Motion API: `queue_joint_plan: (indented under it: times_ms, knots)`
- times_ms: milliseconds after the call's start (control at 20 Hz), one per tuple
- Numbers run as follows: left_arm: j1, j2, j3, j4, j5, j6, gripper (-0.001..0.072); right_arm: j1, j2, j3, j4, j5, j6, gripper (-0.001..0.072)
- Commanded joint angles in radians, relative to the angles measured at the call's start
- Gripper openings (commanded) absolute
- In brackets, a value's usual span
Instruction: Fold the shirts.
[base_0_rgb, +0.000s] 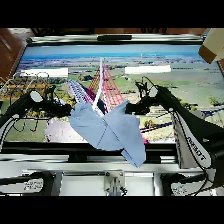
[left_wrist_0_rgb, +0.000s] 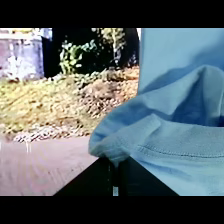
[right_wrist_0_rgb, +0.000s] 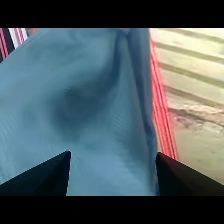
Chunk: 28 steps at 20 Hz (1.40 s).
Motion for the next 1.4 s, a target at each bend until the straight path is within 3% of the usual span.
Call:
queue_joint_plan:
  times_ms: [0,50,100,350,600,800,950,1150,1350]
  knots:
    - [0.0,0.003,0.001,0.0,-0.002,0.006,0.0037,0.045,-0.02,0.001,0.016,-0.039,-0.008,0.0534]
    - [0.0,0.004,0.001,0.0,-0.003,0.006,0.0036,0.052,-0.019,0.001,0.018,-0.053,-0.008,0.0269]
    - [0.0,0.009,0.002,0.0,-0.005,0.01,0.0036,0.058,-0.018,0.002,0.022,-0.058,0.003,0.0079]
    - [0.01,0.163,0.072,0.005,-0.01,0.029,0.0035,0.058,0.121,0.07,-0.074,-0.044,0.003,0.0077]
    - [0.067,0.494,0.402,0.022,-0.053,0.028,0.0035,0.058,0.462,0.304,-0.278,-0.063,-0.022,0.0077]
    - [0.147,0.737,0.712,0.027,-0.004,0.02,0.0034,0.058,0.749,0.409,-0.253,-0.185,-0.006,0.0077]
    - [0.198,0.861,0.779,0.103,-0.029,-0.061,0.0034,0.058,0.896,0.409,-0.224,-0.173,0.037,0.0077]
    - [0.202,0.902,0.776,0.21,-0.311,-0.123,0.0035,0.058,0.974,0.409,-0.251,-0.063,0.043,0.0077]
    - [0.202,0.903,0.618,0.248,-0.609,-0.068,0.0035,0.058,0.921,0.392,-0.344,0.259,0.042,0.0077]
